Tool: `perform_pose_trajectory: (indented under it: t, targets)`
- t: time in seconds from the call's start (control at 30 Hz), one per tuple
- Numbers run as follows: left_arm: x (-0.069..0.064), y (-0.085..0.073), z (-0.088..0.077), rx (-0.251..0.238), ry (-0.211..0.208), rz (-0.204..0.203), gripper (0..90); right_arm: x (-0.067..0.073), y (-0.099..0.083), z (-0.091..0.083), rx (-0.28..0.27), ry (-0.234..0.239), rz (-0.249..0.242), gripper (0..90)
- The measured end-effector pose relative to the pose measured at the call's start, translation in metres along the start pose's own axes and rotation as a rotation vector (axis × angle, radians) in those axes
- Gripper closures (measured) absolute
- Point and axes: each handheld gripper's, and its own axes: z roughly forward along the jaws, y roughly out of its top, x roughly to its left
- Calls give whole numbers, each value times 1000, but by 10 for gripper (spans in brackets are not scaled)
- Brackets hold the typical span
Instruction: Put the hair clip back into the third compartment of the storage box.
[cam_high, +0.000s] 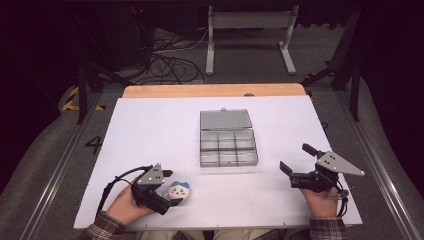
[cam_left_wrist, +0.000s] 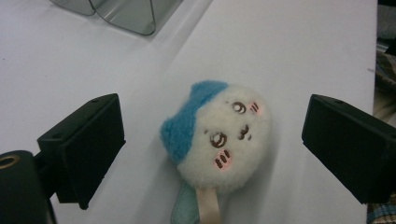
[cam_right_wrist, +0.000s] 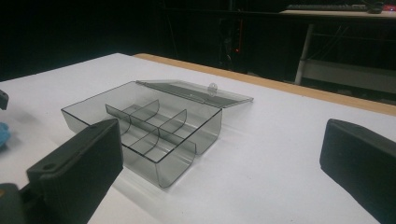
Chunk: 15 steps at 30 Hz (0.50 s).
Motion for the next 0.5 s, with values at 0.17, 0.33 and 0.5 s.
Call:
perform_pose_trajectory:
  t: [0.17,0.33,0.5]
  targets:
    - [-1,-1,5,21,-5,2,107,0,0,0,4,-1,-5,0]
    - [-3,-2,10,49,2,6,141,1,0,1,5,-2,-5,0]
    - [-4,-2,13,67,-10,13,178,1,0,1,6,-1,-4,0]
